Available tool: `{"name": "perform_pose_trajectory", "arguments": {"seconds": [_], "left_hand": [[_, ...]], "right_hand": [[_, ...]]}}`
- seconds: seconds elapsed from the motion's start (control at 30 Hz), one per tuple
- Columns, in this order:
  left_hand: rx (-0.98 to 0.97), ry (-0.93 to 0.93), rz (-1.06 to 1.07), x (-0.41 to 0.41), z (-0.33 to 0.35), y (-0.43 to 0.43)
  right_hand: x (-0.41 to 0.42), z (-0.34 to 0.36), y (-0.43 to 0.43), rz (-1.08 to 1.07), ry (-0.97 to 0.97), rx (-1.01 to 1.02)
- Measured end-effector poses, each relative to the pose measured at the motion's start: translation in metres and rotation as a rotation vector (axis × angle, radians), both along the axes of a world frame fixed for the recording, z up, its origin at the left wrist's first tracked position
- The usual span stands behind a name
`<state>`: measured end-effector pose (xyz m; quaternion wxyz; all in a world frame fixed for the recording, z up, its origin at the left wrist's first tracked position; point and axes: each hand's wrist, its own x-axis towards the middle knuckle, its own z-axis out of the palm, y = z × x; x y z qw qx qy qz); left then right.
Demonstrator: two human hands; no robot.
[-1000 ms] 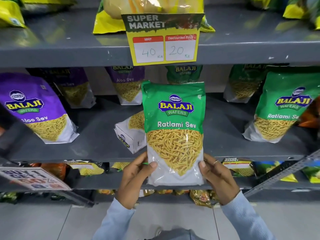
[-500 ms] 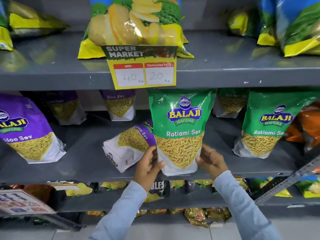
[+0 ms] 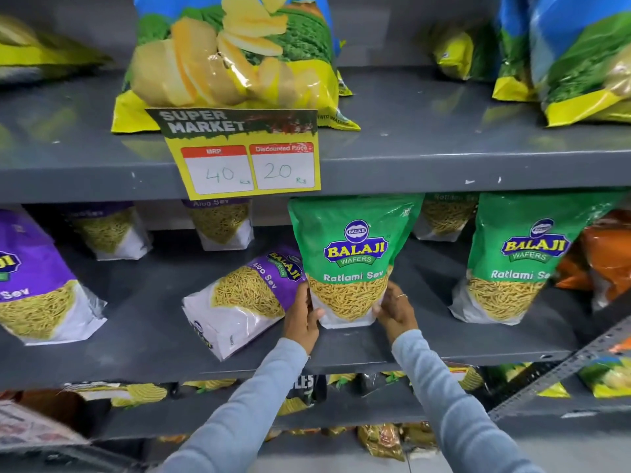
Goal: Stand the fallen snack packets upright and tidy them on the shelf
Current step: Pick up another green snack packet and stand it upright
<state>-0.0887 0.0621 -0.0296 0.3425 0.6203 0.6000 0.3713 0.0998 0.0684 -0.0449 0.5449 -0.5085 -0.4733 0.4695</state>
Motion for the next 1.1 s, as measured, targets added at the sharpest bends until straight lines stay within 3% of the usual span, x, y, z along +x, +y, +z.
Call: {"name": "perform_pose_trajectory", "arguments": {"seconds": [0.4,0.5,0.63,0.7,0.8,0.9,1.0,1.1], "left_hand": [[-0.003,-0.007,0.027,0.007,0.0,0.012],[0.015,-0.11,-0.025,0.004,0.006,0.004],[0.137,-0.192,0.086,-0.015,0.022,-0.019],[0.279,-0.144,0.123,-0.04,0.031,-0.026],[0.389,0.104,0.267,-0.096,0.042,-0.02],[0.149,0.294,0.362,-0.149,0.043,-0.005],[-0.163,0.358,0.317,-0.184,0.041,0.008],[-0.357,0.215,0.195,-0.202,0.044,0.014]], "right_hand": [[-0.001,-0.002,0.01,-0.035,-0.008,-0.055],[-0.006,0.0,-0.001,-0.15,0.05,-0.097],[-0.011,-0.002,-0.028,-0.31,0.15,-0.137],[-0.019,-0.001,-0.046,-0.327,0.083,-0.137],[-0.046,0.004,-0.072,-0.275,0.009,-0.134],[-0.088,0.008,-0.084,-0.1,-0.004,-0.18],[-0.143,0.008,-0.074,-0.018,0.019,-0.307],[-0.194,0.022,-0.059,-0.019,0.125,-0.482]]}}
